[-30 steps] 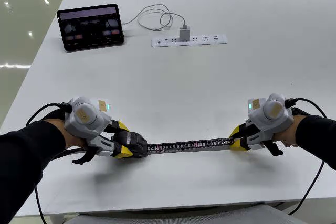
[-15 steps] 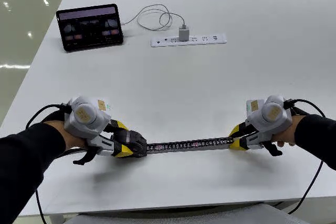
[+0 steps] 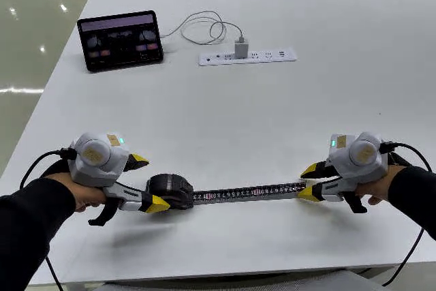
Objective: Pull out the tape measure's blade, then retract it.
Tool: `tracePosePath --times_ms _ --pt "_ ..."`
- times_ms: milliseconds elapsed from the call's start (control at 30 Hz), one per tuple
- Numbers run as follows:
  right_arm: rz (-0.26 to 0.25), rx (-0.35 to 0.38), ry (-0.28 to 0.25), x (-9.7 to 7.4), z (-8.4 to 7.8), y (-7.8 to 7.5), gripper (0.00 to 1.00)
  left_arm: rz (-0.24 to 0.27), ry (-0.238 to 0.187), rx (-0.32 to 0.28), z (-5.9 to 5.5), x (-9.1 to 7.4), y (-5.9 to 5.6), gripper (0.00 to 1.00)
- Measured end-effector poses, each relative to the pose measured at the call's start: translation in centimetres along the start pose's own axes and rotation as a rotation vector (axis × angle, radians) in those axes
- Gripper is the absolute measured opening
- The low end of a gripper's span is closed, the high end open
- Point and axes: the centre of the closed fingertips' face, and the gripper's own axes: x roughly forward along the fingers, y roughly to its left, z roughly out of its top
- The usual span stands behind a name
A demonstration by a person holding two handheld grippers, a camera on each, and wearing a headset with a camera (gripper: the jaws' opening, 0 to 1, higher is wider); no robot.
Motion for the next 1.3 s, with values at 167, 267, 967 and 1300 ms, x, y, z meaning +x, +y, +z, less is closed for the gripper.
tracePosePath --times_ms 167,267,967,1300 --pt "-0.033 0.022 -0.019 -0.7 0.3 0.0 0.28 0.043 -0.073 -0.062 0.8 -0.5 0.9 0.86" --pt "-0.050 0.041 -0.033 -1.0 -0.1 -0.2 0.31 0.077 -0.095 -0.115 0.9 -0.8 1.4 1.00" --pt "-0.198 0.126 -0.118 -4.9 -1.0 0.5 0.53 0.237 -0.229 -0.257 -1.3 -4.3 1.4 1.00" --pt "-0.249 0.161 -0.147 -6.8 -2.0 2.0 0.64 0.283 -0.298 -0.322 -1.7 -7.2 1.3 1.00"
